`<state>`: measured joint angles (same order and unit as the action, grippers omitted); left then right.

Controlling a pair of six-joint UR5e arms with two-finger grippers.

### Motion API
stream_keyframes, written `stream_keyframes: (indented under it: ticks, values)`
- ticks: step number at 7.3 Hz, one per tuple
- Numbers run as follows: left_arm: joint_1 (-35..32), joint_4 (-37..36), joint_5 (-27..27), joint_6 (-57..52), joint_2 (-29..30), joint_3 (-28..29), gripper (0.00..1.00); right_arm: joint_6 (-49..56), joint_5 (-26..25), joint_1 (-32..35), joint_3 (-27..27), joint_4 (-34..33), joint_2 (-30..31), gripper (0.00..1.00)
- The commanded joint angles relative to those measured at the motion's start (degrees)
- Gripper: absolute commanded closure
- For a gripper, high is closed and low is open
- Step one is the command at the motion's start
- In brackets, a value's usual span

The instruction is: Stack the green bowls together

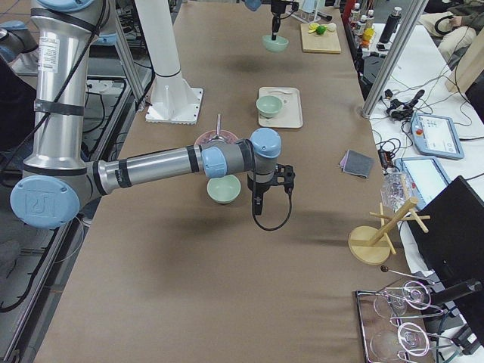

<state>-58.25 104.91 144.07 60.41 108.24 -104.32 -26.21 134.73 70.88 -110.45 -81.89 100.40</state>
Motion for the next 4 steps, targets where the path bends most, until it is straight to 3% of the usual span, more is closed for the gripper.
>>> stream_keyframes:
  ticks: [1, 4]
  values:
    - [0.16, -0.14, -0.01, 0.76, 0.57, 0.08, 1.00, -14.44, -0.95, -8.10, 1.98, 15.74, 3.48, 0.00]
    - [0.24, -0.58, -0.19, 0.76, 0.48, 0.08, 1.00, -15.72, -2.28, -13.03, 3.14, 17.20, 3.49, 0.00]
